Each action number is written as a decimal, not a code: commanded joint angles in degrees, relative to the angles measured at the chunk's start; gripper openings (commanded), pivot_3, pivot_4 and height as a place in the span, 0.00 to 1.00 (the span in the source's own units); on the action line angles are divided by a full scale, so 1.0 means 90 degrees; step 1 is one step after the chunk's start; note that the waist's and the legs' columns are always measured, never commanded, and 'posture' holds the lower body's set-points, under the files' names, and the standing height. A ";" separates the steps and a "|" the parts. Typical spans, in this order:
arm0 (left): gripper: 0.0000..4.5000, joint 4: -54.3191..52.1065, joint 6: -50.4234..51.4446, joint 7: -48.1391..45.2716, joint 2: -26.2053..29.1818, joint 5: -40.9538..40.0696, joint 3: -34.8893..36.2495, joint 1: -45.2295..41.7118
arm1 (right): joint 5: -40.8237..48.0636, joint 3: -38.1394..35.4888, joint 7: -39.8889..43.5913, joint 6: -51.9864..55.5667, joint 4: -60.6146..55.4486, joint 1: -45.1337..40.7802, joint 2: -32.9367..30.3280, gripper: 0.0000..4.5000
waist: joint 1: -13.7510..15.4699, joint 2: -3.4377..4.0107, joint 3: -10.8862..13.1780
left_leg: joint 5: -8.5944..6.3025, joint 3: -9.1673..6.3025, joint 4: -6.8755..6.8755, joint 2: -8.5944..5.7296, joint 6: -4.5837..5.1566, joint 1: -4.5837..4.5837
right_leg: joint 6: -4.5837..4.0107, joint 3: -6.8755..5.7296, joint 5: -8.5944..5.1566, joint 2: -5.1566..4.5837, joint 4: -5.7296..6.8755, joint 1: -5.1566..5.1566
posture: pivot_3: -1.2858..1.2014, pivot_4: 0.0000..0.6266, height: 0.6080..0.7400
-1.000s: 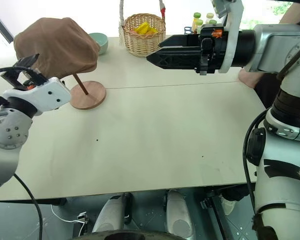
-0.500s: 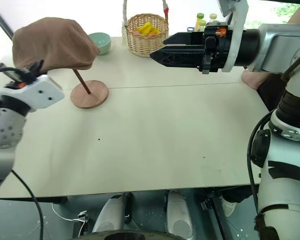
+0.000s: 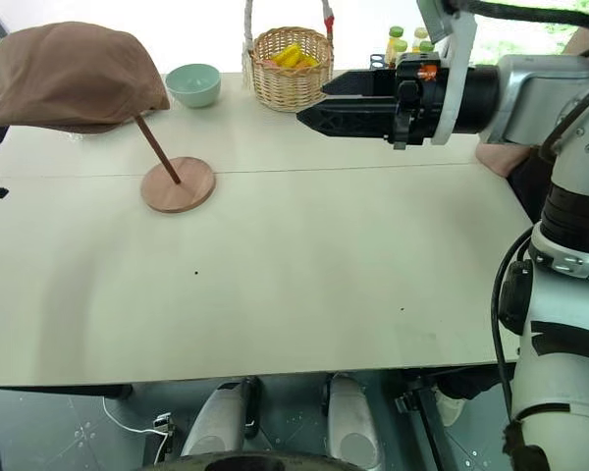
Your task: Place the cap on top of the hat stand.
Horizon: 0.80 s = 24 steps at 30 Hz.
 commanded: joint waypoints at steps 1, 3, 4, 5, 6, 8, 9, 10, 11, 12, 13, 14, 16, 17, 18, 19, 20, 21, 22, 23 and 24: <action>0.01 0.0938 -0.0706 0.0009 0.0074 0.0230 -0.0489 -0.0817 | 0.0027 -0.0089 0.0026 -0.0128 -0.0072 -0.0200 -0.0080 1.00 | -0.0006 -0.0001 0.0000 | 0.0000 0.0001 0.0002 0.0000 0.0000 -0.0001 | 0.0003 0.0000 0.0002 0.0000 0.0002 0.0000 | 0.52 0.24 1.00; 0.01 0.1277 -0.1006 -0.0009 -0.0009 0.0307 -0.0770 -0.1140 | 0.0047 -0.0086 0.0036 -0.0124 -0.0079 -0.0204 -0.0116 1.00 | -0.0009 0.0000 0.0000 | 0.0000 0.0002 0.0004 0.0000 0.0000 -0.0001 | 0.0023 0.0000 0.0013 0.0000 0.0004 0.0000 | 0.52 0.24 1.00; 0.01 0.1412 -0.1157 -0.0008 -0.0042 0.0352 -0.0896 -0.1251 | 0.0046 -0.0079 0.0044 -0.0127 -0.0085 -0.0201 -0.0136 1.00 | -0.0009 0.0000 0.0000 | 0.0000 0.0002 0.0004 0.0000 0.0000 -0.0002 | 0.0023 0.0000 0.0013 0.0001 0.0004 -0.0001 | 0.52 0.24 1.00; 0.01 0.1513 -0.1276 -0.0004 -0.0083 0.0383 -0.1007 -0.1347 | 0.0034 -0.0068 0.0048 -0.0136 -0.0087 -0.0200 -0.0155 1.00 | -0.0015 0.0000 0.0000 | 0.0000 0.0002 0.0003 0.0000 0.0000 -0.0001 | 0.0024 0.0000 0.0013 0.0001 0.0004 -0.0001 | 0.52 0.24 1.00; 0.01 0.1593 -0.1373 0.0008 -0.0110 0.0404 -0.1097 -0.1417 | 0.0028 -0.0063 0.0044 -0.0137 -0.0092 -0.0199 -0.0165 1.00 | -0.0023 0.0000 0.0000 | 0.0000 0.0002 0.0003 0.0001 0.0000 -0.0001 | 0.0024 0.0000 0.0013 0.0002 0.0004 -0.0001 | 0.52 0.24 1.00; 0.01 0.1714 -0.1569 0.0017 -0.0156 0.0434 -0.1237 -0.1498 | 0.0021 -0.0064 0.0028 -0.0139 -0.0107 -0.0186 -0.0182 1.00 | -0.0040 0.0000 0.0000 | 0.0000 0.0003 0.0003 0.0002 0.0000 -0.0001 | 0.0025 0.0000 0.0014 0.0003 0.0006 -0.0002 | 0.52 0.24 1.00; 0.01 0.1749 -0.1637 0.0009 -0.0169 0.0421 -0.1292 -0.1492 | 0.0028 -0.0071 0.0023 -0.0135 -0.0124 -0.0175 -0.0190 1.00 | -0.0044 0.0000 0.0000 | 0.0000 0.0003 0.0003 0.0003 0.0000 0.0000 | 0.0025 0.0000 0.0014 0.0003 0.0007 -0.0002 | 0.52 0.24 1.00; 0.01 0.1773 -0.1692 0.0003 -0.0176 0.0404 -0.1325 -0.1473 | 0.0038 -0.0079 0.0013 -0.0129 -0.0146 -0.0164 -0.0191 1.00 | -0.0043 0.0000 0.0000 | 0.0000 0.0003 0.0002 0.0003 0.0000 0.0000 | 0.0025 0.0000 0.0014 0.0003 0.0008 -0.0003 | 0.52 0.24 1.00; 0.09 0.1788 -0.1700 -0.0018 -0.0177 0.0358 -0.1344 -0.1451 | 0.0045 -0.0087 0.0004 -0.0127 -0.0153 -0.0161 -0.0188 1.00 | -0.0037 0.0000 0.0000 | 0.0000 0.0003 0.0002 0.0003 0.0000 0.0000 | 0.0025 0.0000 0.0014 0.0003 0.0008 -0.0003 | 0.52 0.24 1.00; 0.19 0.1794 -0.1703 -0.0025 -0.0171 0.0320 -0.1349 -0.1429 | 0.0052 -0.0096 -0.0010 -0.0124 -0.0159 -0.0158 -0.0181 1.00 | -0.0028 0.0000 0.0000 | 0.0000 0.0002 0.0002 0.0003 0.0000 0.0000 | 0.0025 0.0000 0.0014 0.0003 0.0008 -0.0003 | 0.52 0.24 1.00; 0.27 0.1758 -0.1686 -0.0041 -0.0154 0.0261 -0.1339 -0.1381 | 0.0067 -0.0112 -0.0028 -0.0119 -0.0168 -0.0149 -0.0168 1.00 | -0.0024 0.0000 0.0000 | 0.0000 0.0003 0.0002 0.0003 0.0000 0.0000 | 0.0025 0.0000 0.0014 0.0003 0.0008 -0.0003 | 0.52 0.24 1.00; 0.37 0.1708 -0.1659 -0.0047 -0.0125 0.0216 -0.1319 -0.1319 | 0.0087 -0.0131 -0.0048 -0.0107 -0.0190 -0.0132 -0.0156 1.00 | -0.0022 0.0000 0.0000 | 0.0000 0.0003 0.0002 0.0003 0.0000 -0.0001 | 0.0025 0.0000 0.0014 0.0002 0.0008 -0.0003 | 0.52 0.24 1.00; 0.60 0.1527 -0.1550 -0.0074 -0.0053 0.0117 -0.1237 -0.1125 | 0.0115 -0.0156 -0.0074 -0.0110 -0.0244 -0.0065 -0.0145 1.00 | -0.0021 0.0000 0.0000 | 0.0000 0.0003 0.0002 0.0003 0.0000 -0.0001 | 0.0024 0.0000 0.0014 0.0001 0.0007 -0.0003 | 0.52 0.24 1.00; 0.71 0.1403 -0.1437 -0.0110 -0.0014 0.0049 -0.1184 -0.1006 | 0.0118 -0.0159 -0.0078 -0.0125 -0.0264 -0.0027 -0.0144 1.00 | -0.0021 0.0000 0.0000 | 0.0000 0.0003 0.0002 0.0003 0.0000 -0.0001 | 0.0024 0.0000 0.0013 0.0001 0.0008 -0.0003 | 0.52 0.24 1.00; 0.83 0.1209 -0.1250 -0.0180 0.0038 -0.0066 -0.1113 -0.0834 | 0.0103 -0.0160 -0.0083 -0.0153 -0.0259 0.0013 -0.0140 1.00 | -0.0032 0.0000 0.0000 | 0.0000 0.0002 0.0002 0.0004 0.0000 -0.0001 | 0.0024 0.0000 0.0013 0.0002 0.0007 -0.0003 | 0.52 0.24 1.00; 0.96 0.0984 -0.1022 -0.0277 0.0094 -0.0222 -0.1037 -0.0625 | 0.0100 -0.0169 -0.0101 -0.0160 -0.0254 0.0041 -0.0129 1.00 | -0.0039 0.0000 0.0000 | 0.0000 0.0002 0.0002 0.0005 0.0000 -0.0001 | 0.0024 0.0001 0.0013 0.0001 0.0007 -0.0003 | 0.52 0.24 1.00; 0.99 0.0665 -0.0784 -0.0395 0.0174 -0.0395 -0.0931 -0.0333 | 0.0081 -0.0170 -0.0109 -0.0186 -0.0229 0.0065 -0.0122 1.00 | -0.0056 0.0000 0.0000 | 0.0000 0.0003 0.0001 0.0005 0.0000 0.0000 | 0.0023 0.0001 0.0013 0.0002 0.0007 -0.0003 | 0.52 0.24 1.00; 0.99 0.0327 -0.0535 -0.0522 0.0249 -0.0568 -0.0811 -0.0020 | 0.0062 -0.0169 -0.0112 -0.0215 -0.0206 0.0087 -0.0118 1.00 | -0.0056 0.0001 0.0000 | 0.0000 0.0002 -0.0001 0.0007 0.0000 -0.0001 | 0.0021 0.0001 0.0012 0.0002 0.0007 -0.0005 | 0.52 0.24 1.00; 0.99 -0.0014 -0.0272 -0.0670 0.0324 -0.0740 -0.0682 0.0307 | 0.0045 -0.0167 -0.0109 -0.0243 -0.0186 0.0109 -0.0121 1.00 | -0.0064 0.0001 0.0000 | 0.0000 0.0003 -0.0001 0.0008 0.0000 0.0000 | 0.0020 0.0001 0.0011 0.0001 0.0008 -0.0005 | 0.52 0.24 1.00; 0.99 -0.0466 0.0133 -0.0862 0.0404 -0.0975 -0.0449 0.0765 | 0.0020 -0.0161 -0.0093 -0.0285 -0.0175 0.0153 -0.0142 1.00 | -0.0073 0.0002 0.0000 | 0.0000 0.0003 -0.0004 0.0010 0.0000 0.0000 | 0.0006 0.0001 0.0003 0.0002 0.0006 -0.0007 | 0.52 0.24 1.00; 0.99 -0.1072 0.0687 -0.1118 0.0456 -0.1294 -0.0063 0.1348 | -0.0034 -0.0141 -0.0065 -0.0343 -0.0139 0.0213 -0.0183 1.00 | -0.0083 0.0002 0.0000 | 0.0000 0.0005 -0.0007 0.0011 0.0000 0.0000 | 0.0004 0.0001 0.0002 0.0002 0.0007 -0.0007 | 0.52 0.24 1.00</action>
